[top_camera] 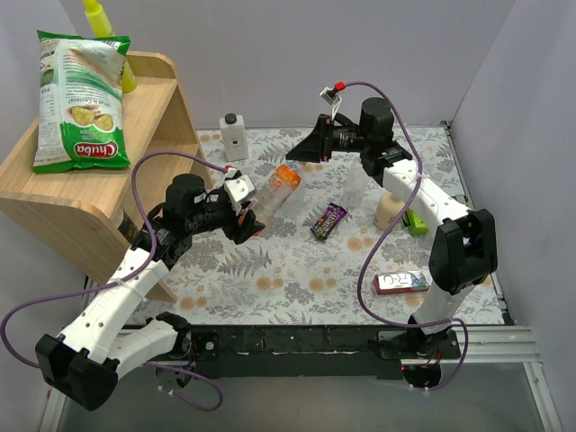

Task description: Screw on the bottle caps

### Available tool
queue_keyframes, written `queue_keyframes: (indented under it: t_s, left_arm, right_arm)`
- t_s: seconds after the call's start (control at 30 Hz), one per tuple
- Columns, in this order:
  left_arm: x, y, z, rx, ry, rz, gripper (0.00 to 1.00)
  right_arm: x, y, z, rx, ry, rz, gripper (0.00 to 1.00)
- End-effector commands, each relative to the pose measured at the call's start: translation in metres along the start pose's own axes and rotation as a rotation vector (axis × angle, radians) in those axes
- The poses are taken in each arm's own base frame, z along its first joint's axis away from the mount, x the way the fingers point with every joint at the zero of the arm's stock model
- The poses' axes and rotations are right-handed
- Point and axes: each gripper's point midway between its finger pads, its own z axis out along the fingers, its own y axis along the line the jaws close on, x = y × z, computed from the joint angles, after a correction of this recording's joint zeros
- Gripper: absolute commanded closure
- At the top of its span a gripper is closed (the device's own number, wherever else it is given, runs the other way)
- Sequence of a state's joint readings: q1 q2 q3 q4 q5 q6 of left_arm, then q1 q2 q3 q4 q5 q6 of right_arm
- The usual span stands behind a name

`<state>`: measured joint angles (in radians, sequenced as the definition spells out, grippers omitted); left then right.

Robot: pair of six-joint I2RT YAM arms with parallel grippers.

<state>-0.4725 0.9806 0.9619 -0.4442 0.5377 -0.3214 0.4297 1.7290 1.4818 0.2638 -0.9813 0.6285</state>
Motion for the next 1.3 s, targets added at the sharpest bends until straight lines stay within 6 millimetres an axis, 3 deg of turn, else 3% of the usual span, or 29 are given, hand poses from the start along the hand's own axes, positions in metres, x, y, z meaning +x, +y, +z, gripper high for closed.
queue_keyframes:
  t_s: [0.0,0.1,0.23,0.27,0.4,0.43,0.57,0.73,0.8,0.93,1.0,1.27]
  left_arm:
    - [-0.018,-0.003,0.001,0.006,-0.067,0.051,1.00]
    - [-0.017,-0.008,0.002,0.027,-0.069,0.063,0.94]
    - [-0.014,-0.015,0.002,0.061,-0.062,0.077,0.71]
    - [-0.013,-0.017,0.002,0.071,-0.060,0.083,0.55]
    - [0.006,-0.032,-0.001,0.141,0.000,0.086,0.19]
    - [0.011,-0.037,-0.002,0.156,0.011,0.087,0.02]
    - [0.034,-0.049,-0.004,0.192,0.073,0.081,0.02]
    - [0.062,-0.048,-0.011,0.158,0.160,0.065,0.02]
    - [0.076,-0.050,-0.017,0.145,0.191,0.078,0.02]
    - [0.098,-0.049,-0.027,0.099,0.235,0.098,0.02]
    - [0.107,-0.046,-0.031,0.065,0.258,0.099,0.02]
    - [0.121,-0.042,-0.032,0.024,0.290,0.077,0.02]
  right_arm:
    - [-0.016,0.036,0.000,-0.060,-0.034,-0.133,0.87]
    - [-0.024,0.044,0.002,-0.083,-0.042,-0.185,0.92]
    - [-0.031,0.056,0.002,-0.122,-0.041,-0.248,0.96]
    - [-0.033,0.059,0.002,-0.133,-0.041,-0.272,0.98]
    - [-0.033,0.068,-0.002,-0.160,-0.020,-0.321,0.99]
    - [-0.032,0.068,-0.002,-0.158,-0.016,-0.333,0.99]
    - [-0.031,0.063,-0.002,-0.134,0.021,-0.369,0.99]
    - [-0.022,0.055,-0.004,-0.080,0.102,-0.485,0.99]
    - [-0.012,0.053,-0.002,-0.049,0.139,-0.541,0.99]
    - [0.029,0.038,-0.008,-0.026,0.237,-0.694,0.99]
    - [0.042,0.041,-0.008,-0.025,0.268,-0.772,0.99]
    - [0.086,0.041,-0.007,-0.051,0.400,-0.944,0.99]
